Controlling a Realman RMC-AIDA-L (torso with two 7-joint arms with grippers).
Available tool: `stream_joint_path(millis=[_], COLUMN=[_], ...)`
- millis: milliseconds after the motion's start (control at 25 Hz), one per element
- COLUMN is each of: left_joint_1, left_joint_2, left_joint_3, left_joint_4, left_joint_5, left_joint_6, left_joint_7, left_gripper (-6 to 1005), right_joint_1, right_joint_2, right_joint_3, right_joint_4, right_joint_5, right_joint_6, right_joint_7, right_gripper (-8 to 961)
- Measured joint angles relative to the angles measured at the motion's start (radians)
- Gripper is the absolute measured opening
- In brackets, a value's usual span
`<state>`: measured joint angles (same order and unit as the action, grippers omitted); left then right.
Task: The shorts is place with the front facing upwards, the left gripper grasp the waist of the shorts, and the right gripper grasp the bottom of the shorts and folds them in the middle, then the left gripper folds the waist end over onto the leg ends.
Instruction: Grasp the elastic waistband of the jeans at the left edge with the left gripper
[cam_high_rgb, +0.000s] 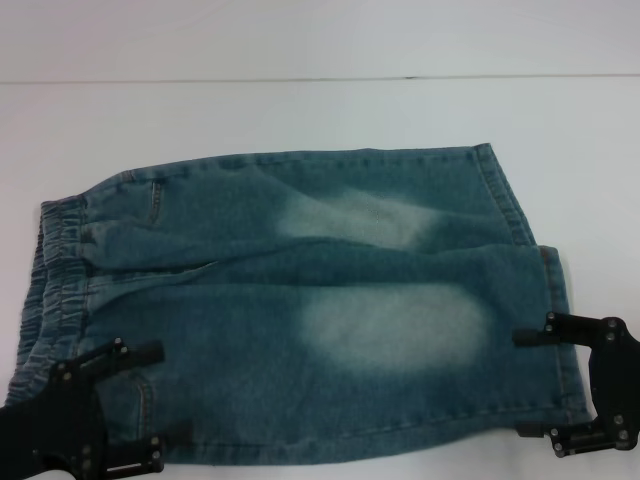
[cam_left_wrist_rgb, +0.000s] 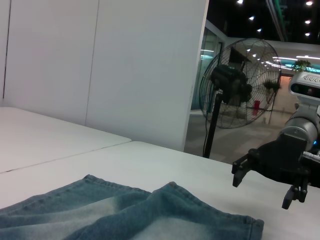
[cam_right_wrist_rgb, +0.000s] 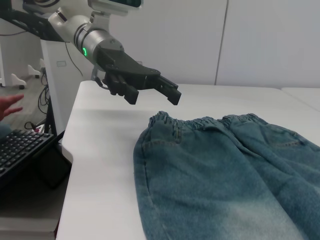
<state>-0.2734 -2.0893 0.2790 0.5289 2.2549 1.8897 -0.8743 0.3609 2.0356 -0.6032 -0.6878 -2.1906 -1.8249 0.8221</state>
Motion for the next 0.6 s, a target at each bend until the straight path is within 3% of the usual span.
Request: stream_joint_path(millis=[600], left_joint_1=[0.003], left_joint_2=[-0.001], left_joint_3=[-0.007], left_joint_4=[0.02], left_joint_5=[0.0], left_joint_6=[-0.011], left_joint_7=[-0.042], left_gripper=[903], right_joint_1=[-0.002], right_joint_2=[0.003], right_joint_3=[0.007], right_joint_4=[0.0], right_joint_5=[0.003], right_joint_6=[-0.001], right_joint_7=[-0.003], right_gripper=[911])
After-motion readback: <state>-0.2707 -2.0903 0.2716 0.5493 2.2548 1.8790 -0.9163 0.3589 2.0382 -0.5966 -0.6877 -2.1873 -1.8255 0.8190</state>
